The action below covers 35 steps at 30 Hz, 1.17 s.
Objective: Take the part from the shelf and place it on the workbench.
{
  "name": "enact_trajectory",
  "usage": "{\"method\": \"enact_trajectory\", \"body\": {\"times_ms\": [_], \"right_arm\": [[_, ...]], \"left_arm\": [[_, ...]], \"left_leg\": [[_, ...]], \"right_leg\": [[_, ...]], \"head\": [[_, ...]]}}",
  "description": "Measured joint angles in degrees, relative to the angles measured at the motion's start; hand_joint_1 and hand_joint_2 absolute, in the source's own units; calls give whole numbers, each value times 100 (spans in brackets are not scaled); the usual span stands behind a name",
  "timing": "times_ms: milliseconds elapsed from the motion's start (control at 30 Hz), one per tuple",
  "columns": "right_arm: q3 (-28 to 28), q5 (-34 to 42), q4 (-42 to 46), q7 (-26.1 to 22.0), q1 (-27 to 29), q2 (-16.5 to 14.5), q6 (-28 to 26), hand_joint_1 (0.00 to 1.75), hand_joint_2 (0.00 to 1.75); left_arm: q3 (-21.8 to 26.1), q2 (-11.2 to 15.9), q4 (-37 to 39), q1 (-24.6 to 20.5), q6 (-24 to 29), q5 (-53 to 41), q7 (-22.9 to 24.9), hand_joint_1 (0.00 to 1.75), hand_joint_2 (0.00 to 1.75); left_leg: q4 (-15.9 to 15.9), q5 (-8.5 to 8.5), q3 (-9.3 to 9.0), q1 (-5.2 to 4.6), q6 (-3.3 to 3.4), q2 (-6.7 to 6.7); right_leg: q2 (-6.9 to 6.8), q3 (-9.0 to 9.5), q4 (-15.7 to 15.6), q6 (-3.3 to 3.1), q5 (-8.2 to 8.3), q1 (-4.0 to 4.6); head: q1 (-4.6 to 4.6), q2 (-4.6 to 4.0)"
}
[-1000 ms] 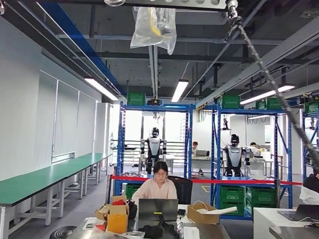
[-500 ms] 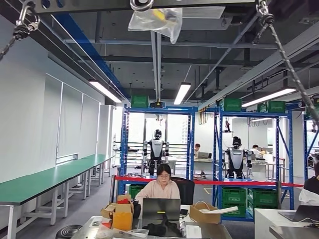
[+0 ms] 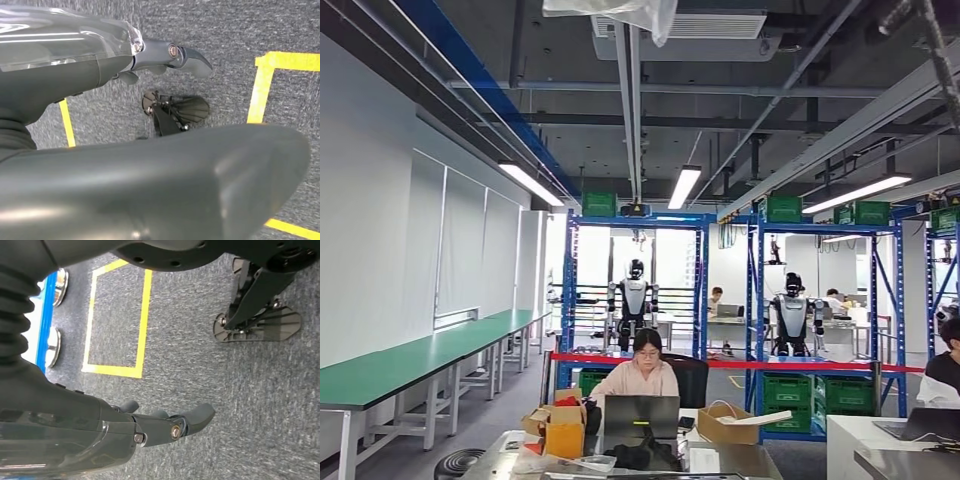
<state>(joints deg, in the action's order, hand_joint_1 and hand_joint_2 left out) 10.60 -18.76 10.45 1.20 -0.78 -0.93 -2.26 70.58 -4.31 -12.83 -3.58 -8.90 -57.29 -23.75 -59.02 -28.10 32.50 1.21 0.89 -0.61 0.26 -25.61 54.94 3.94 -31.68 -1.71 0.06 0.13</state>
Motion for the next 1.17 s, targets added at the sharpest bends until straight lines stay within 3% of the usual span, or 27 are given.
{"method": "enact_trajectory", "body": {"times_ms": [33,167,367,700,733,833,867,1167], "right_arm": [[1,-4,0,-13,3,2,2,0,0],[22,-10,0,-69,-1,11,18,0,175],[117,72,16,-137,8,17,40,0,175],[56,471,231,-142,182,21,53,0,175],[34,513,257,-142,202,22,56,0,131],[-44,634,334,-141,262,23,67,0,0],[-69,675,360,-142,282,23,71,0,0],[-316,1022,591,-139,454,26,113,0,0]], "left_arm": [[24,-3,0,0,-1,24,-9,0,175],[96,-15,0,-4,21,112,-36,0,175],[93,-28,-10,3,28,299,-11,0,175],[-1252,4,-167,240,190,1466,493,0,175],[-1419,14,-186,269,210,1593,550,0,175],[-1901,43,-244,352,274,1967,715,0,44],[-2058,54,-262,377,295,2091,769,0,0],[-3453,139,-432,608,471,3152,1231,0,0]], "left_leg": [[9,12,0,14,-19,3],[31,42,1,57,-66,7],[34,56,5,79,-87,7],[34,57,13,80,-88,8],[34,57,13,80,-88,8],[34,57,14,80,-89,8],[34,57,14,80,-89,8],[34,57,17,81,-89,8]], "right_leg": [[0,-4,2,-11,6,14],[-1,-18,6,-56,23,58],[-1,-20,11,-78,27,77],[-1,-25,11,-81,30,75],[-1,-26,11,-81,30,75],[-1,-27,12,-81,30,76],[-1,-27,12,-81,30,77],[-1,-29,12,-81,30,77]], "head": [[0,0],[1,0],[1,0],[1,0],[1,0],[1,0],[1,0],[1,0]]}}
